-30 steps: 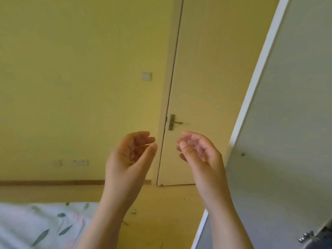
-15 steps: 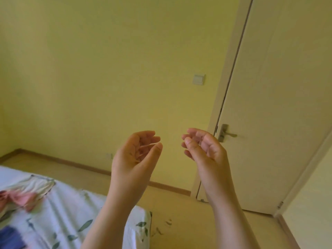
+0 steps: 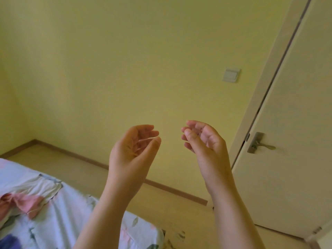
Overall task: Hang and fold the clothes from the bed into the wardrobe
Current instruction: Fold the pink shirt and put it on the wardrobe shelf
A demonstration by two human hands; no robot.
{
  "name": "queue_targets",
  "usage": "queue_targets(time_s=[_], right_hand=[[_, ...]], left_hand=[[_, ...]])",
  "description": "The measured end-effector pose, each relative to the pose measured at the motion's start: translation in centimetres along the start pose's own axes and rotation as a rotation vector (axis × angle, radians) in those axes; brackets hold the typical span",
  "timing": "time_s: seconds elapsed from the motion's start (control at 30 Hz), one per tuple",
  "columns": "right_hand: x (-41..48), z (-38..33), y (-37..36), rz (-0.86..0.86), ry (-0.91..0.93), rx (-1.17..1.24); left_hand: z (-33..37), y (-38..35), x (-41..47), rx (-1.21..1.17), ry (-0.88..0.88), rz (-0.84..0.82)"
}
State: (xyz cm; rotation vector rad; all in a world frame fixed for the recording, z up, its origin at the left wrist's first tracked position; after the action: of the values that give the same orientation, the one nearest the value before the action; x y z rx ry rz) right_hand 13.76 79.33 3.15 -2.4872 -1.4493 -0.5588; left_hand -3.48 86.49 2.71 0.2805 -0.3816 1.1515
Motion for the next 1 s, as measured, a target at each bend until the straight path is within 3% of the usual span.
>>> queue_targets(time_s=[0.23,0.63,1.0], right_hand=[[10.0,6.9,-3.9,-0.176,-0.042,0.062],[29.2,15.3,-6.4,-0.602,-0.052,0.215],[31.3,17.7,-8.5,-0.763,-0.047,0.291]], left_hand=[[-5.4,0.7,7.5,0.094,0.01,0.133],[-11.9,-1.1,19.1,0.273,0.081,0.609],[-12.6,-1.3,20.3,0.378,0.092,0.722]])
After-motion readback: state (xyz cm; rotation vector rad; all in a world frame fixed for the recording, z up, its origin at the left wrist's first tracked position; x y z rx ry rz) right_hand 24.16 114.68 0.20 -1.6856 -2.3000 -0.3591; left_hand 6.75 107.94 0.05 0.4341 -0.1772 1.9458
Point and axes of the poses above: each hand's wrist, its own x-axis towards the middle knuckle, its own y-axis out of the back of the hand, z = x × y, the point moved 8 cm from there along x, towards the middle knuckle, and after that the axes turned 7 degrees about -z, right-handed, at the moved point
